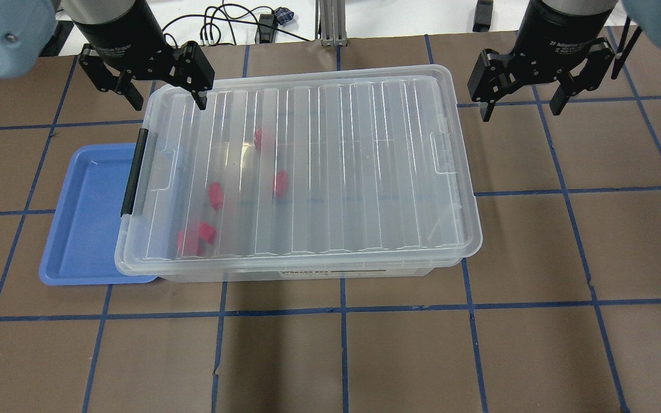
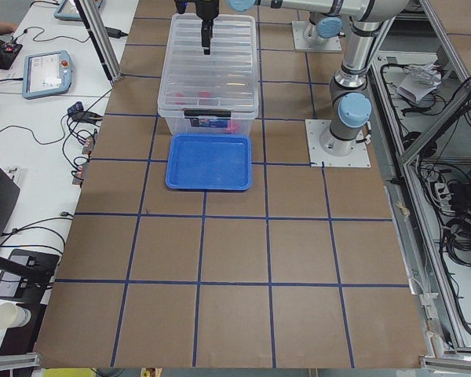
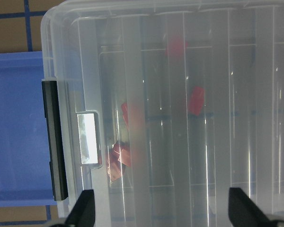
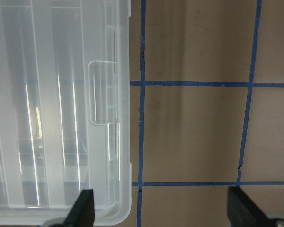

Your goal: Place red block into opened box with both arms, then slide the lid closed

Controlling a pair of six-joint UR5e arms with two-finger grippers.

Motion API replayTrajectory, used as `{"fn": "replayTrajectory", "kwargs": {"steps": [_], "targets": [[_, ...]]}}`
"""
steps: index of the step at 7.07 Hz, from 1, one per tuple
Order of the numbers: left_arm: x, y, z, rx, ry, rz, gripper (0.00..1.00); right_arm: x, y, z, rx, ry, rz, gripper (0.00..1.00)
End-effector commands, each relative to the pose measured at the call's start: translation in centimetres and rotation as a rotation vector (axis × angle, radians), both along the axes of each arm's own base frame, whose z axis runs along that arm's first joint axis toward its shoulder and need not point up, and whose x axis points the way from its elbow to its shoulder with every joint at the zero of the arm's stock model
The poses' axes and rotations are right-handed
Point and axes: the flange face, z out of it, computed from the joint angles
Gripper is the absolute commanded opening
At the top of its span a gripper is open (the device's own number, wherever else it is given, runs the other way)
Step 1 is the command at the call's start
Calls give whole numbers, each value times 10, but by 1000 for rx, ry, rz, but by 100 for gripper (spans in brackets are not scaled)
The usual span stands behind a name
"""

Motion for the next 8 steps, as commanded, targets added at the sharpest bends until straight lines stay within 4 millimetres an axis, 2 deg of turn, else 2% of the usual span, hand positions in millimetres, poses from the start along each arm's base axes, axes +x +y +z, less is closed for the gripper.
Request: {"fn": "replayTrajectory", "kwargs": {"steps": [1, 4, 8], "targets": [[-1, 0, 2, -3, 0, -3, 100, 10, 2, 2, 4, -6, -19, 100], [-1, -1, 1, -3, 0, -3, 100, 10, -13, 4, -84, -7, -102, 100], [0, -2, 1, -3, -1, -1, 100, 10, -14, 2, -84, -7, -104, 100]]}}
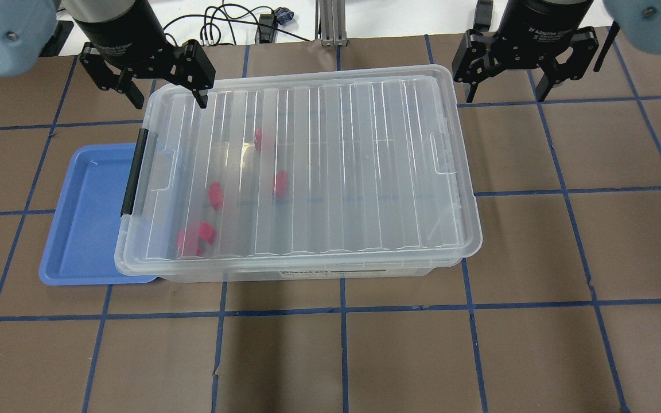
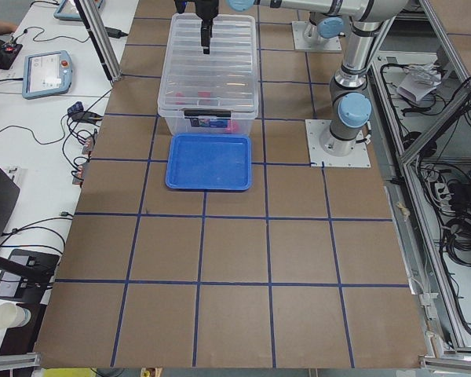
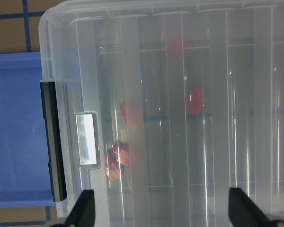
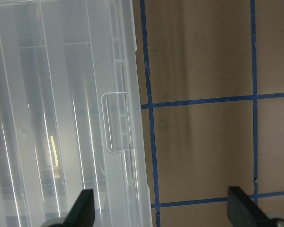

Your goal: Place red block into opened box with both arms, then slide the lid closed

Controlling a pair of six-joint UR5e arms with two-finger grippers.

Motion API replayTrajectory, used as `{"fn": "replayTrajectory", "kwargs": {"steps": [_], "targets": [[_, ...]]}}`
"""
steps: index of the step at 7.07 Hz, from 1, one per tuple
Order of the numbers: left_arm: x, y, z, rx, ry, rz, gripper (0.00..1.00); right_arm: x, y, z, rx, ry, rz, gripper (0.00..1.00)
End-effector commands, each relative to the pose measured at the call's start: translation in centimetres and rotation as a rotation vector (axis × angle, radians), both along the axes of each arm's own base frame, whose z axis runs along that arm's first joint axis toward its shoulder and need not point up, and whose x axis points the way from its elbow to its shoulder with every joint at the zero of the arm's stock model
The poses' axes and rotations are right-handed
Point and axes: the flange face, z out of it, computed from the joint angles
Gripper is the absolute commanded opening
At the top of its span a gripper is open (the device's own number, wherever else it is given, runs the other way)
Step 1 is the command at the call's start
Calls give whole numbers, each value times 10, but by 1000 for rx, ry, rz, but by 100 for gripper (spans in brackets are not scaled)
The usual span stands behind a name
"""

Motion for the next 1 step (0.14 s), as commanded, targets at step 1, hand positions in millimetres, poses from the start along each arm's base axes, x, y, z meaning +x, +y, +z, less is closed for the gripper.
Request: {"fn": "replayTrajectory", "kwargs": {"steps": [1], "targets": [[0, 0, 0, 1, 0, -1, 100, 0, 0, -1, 1, 0, 0, 100]]}}
